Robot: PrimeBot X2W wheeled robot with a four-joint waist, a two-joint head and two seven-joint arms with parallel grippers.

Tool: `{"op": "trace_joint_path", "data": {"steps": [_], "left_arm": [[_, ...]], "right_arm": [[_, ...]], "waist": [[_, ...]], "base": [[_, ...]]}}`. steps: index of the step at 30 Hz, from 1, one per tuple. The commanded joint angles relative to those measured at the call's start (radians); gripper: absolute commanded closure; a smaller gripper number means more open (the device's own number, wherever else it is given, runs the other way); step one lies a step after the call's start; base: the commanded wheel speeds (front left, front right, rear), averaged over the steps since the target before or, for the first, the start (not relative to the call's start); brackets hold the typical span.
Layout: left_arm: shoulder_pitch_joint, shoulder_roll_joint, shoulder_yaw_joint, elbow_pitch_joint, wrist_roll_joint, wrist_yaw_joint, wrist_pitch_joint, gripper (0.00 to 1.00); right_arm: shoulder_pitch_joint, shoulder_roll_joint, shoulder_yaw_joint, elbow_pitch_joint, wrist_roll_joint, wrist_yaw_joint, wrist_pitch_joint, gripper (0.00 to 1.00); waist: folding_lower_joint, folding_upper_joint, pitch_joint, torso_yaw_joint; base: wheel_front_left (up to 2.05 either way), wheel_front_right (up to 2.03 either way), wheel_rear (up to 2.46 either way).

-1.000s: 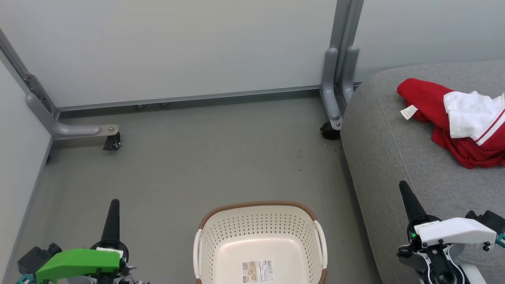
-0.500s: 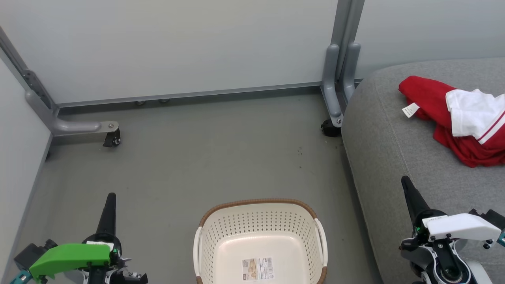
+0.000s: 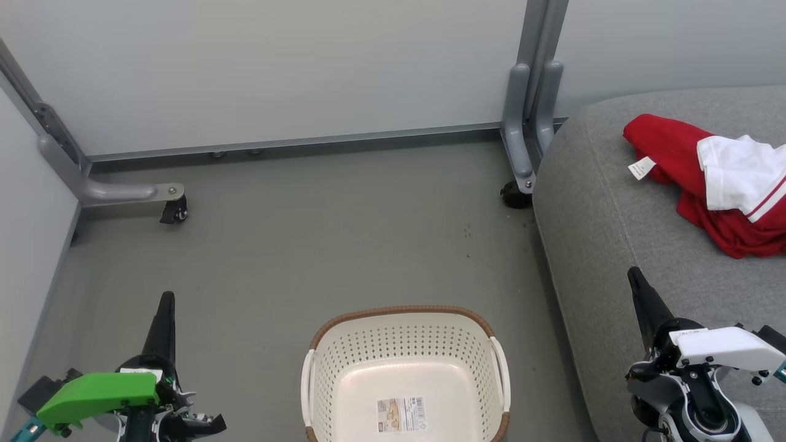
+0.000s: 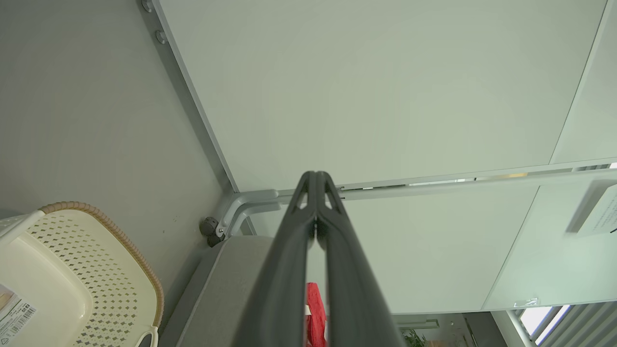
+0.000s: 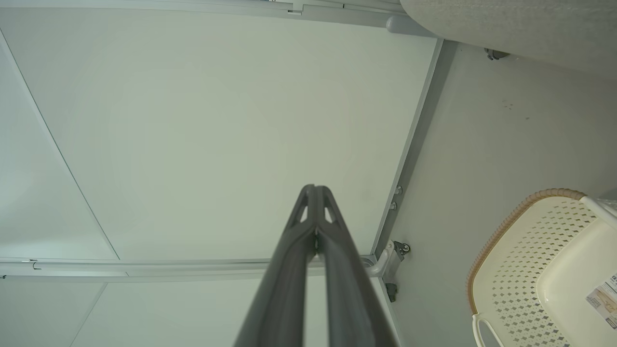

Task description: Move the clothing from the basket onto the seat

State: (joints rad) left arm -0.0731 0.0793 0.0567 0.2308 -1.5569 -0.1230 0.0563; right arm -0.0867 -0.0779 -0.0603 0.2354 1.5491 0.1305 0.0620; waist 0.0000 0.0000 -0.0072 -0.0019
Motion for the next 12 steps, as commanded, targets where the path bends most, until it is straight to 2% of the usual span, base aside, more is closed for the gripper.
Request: {"op": "trace_joint_path", "data": {"steps": [1,12], "left_arm": [[-0.025,0.004,0.004,0.002,-0.018,-0.004,0.006,1.00],[-0.042,0.001,0.021,0.015,-0.091,-0.011,0.028,1.00]], "right_arm": [[-0.012,0.000,-0.006,0.002,0.019,0.000,0.007,1.00],[-0.025,0.005,-0.024,0.009,0.092,0.000,0.029,1.00]], "waist": [[0.0000,0.0000,0.001,0.000],[0.0000,0.0000,0.010,0.002]], "base": [[0.00,0.00,0.00],[0.00,0.00,0.00]]}}
